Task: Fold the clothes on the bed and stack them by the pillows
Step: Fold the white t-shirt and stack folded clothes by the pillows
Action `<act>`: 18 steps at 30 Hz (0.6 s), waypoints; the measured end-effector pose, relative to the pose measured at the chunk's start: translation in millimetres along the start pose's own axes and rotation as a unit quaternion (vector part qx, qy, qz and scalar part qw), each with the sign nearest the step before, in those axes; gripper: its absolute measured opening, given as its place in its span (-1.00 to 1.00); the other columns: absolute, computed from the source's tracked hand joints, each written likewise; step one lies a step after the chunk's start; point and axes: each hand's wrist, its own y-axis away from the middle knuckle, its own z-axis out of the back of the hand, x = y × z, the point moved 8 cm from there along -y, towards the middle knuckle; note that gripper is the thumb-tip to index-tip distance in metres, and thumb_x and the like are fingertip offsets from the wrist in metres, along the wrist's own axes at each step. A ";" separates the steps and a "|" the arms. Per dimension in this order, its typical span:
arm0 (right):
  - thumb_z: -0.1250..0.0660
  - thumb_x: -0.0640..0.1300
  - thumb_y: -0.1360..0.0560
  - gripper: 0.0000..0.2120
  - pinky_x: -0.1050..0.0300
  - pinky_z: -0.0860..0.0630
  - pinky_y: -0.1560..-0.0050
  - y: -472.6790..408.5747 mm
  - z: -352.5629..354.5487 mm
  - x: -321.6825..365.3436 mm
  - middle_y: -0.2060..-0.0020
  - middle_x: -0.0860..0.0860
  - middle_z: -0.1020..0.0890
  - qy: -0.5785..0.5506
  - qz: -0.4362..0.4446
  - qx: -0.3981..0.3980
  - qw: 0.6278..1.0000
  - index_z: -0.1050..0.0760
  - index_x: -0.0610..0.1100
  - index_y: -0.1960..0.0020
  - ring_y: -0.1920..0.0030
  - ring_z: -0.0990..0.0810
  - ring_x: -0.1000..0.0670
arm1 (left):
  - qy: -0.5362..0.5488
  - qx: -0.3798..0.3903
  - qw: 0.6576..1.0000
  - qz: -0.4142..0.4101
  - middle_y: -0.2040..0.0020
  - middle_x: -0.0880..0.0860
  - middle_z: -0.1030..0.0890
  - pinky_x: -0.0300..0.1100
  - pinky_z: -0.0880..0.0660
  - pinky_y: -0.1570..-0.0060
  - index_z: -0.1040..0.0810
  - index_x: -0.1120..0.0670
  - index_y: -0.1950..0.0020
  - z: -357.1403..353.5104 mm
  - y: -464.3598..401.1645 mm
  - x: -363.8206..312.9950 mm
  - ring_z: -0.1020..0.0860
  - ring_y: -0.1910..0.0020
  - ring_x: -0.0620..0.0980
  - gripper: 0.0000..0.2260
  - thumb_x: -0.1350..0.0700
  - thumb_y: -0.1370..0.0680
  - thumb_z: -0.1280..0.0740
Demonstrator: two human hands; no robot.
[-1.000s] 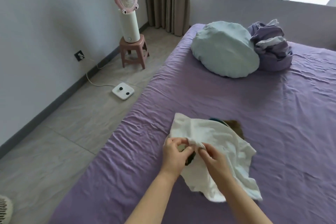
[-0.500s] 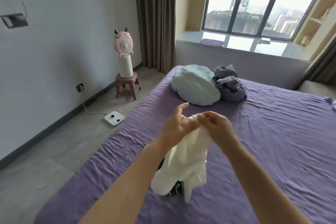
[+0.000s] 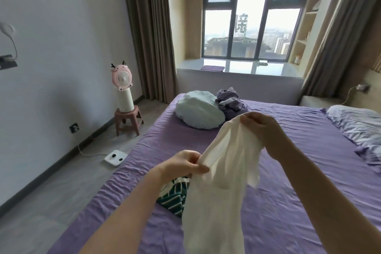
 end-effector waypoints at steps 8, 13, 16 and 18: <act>-0.40 -0.18 -0.46 -0.94 0.28 -0.45 0.33 77.4 65.3 -9.9 0.37 0.02 -0.59 0.014 -0.045 -0.056 0.997 -0.63 -0.16 0.14 0.35 -0.49 0.10 | 0.002 -0.075 0.996 -0.056 0.32 -0.02 -0.38 -0.32 -0.28 0.38 -0.46 0.09 0.19 -28.3 49.8 -21.3 -0.32 0.36 -0.13 -0.77 -0.02 -0.58 -0.28; -0.36 -0.20 -0.49 -0.92 0.29 -0.47 0.28 123.9 107.8 -19.6 0.31 -0.04 -0.57 -0.018 -0.067 -0.124 0.990 -0.59 -0.21 0.09 0.29 -0.48 0.06 | 0.009 -0.054 0.997 -0.061 0.21 0.02 -0.55 -0.23 -0.45 0.21 -0.59 0.07 0.04 -50.4 62.7 -34.7 -0.47 0.25 -0.09 -0.82 -0.02 -0.57 -0.30; -0.36 -0.19 -0.50 -0.89 0.31 -0.49 0.29 147.1 138.4 -28.0 0.29 -0.05 -0.57 -0.034 -0.090 -0.178 0.979 -0.58 -0.23 0.04 0.28 -0.49 0.05 | 0.054 -0.034 0.996 -0.064 0.11 0.08 -0.61 -0.15 -0.52 0.15 -0.56 0.12 -0.11 -64.8 69.7 -38.9 -0.54 0.18 -0.04 -0.79 0.03 -0.60 -0.26; -0.36 -0.18 -0.50 -0.89 0.39 -0.48 0.37 161.2 156.7 -34.7 0.30 -0.03 -0.57 -0.037 -0.103 -0.206 0.972 -0.57 -0.23 0.05 0.30 -0.50 0.05 | 0.090 -0.015 0.992 -0.088 0.12 0.09 -0.58 -0.20 -0.49 0.24 -0.52 0.15 -0.13 -74.0 74.1 -46.9 -0.51 0.23 -0.05 -0.82 0.08 -0.61 -0.24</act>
